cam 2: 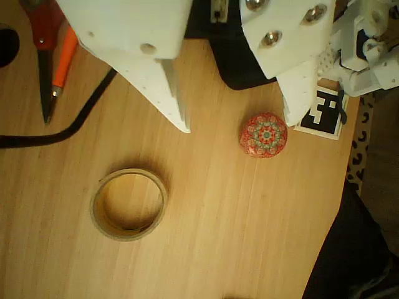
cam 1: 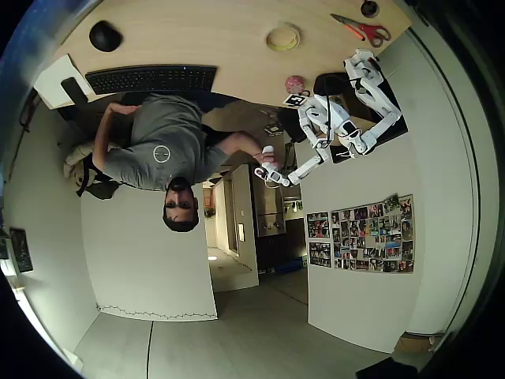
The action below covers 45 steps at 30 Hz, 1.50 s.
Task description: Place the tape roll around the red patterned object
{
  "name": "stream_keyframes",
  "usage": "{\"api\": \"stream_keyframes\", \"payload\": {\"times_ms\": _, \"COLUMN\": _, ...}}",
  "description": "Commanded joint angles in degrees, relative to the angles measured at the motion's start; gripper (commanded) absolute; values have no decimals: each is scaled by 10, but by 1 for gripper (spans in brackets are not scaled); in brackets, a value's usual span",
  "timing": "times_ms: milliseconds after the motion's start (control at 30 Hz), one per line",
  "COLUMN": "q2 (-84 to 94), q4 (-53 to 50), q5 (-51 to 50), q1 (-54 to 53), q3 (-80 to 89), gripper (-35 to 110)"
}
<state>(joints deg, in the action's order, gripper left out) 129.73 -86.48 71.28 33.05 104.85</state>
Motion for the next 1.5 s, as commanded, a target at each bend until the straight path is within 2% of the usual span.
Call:
{"api": "stream_keyframes", "payload": {"times_ms": 0, "q2": -242, "q4": 289, "q5": 97, "q1": 108, "q3": 18, "gripper": 15}}
{"api": "stream_keyframes", "payload": {"times_ms": 200, "q2": -301, "q4": 250, "q5": 97, "q1": 112, "q3": -68, "gripper": 15}}
{"api": "stream_keyframes", "payload": {"times_ms": 433, "q2": -306, "q4": 241, "q5": 96, "q1": 113, "q3": -75, "gripper": 16}}
{"api": "stream_keyframes", "payload": {"times_ms": 600, "q2": -295, "q4": 221, "q5": 72, "q1": 101, "q3": -54, "gripper": 17}}
{"api": "stream_keyframes", "payload": {"times_ms": 900, "q2": -236, "q4": 243, "q5": 70, "q1": 62, "q3": 33, "gripper": 18}}
{"api": "stream_keyframes", "payload": {"times_ms": 1233, "q2": -156, "q4": 52, "q5": 121, "q1": 37, "q3": -117, "gripper": 23}}
{"api": "stream_keyframes", "payload": {"times_ms": 1467, "q2": 14, "q4": 37, "q5": 200, "q1": 25, "q3": -121, "gripper": 22}}
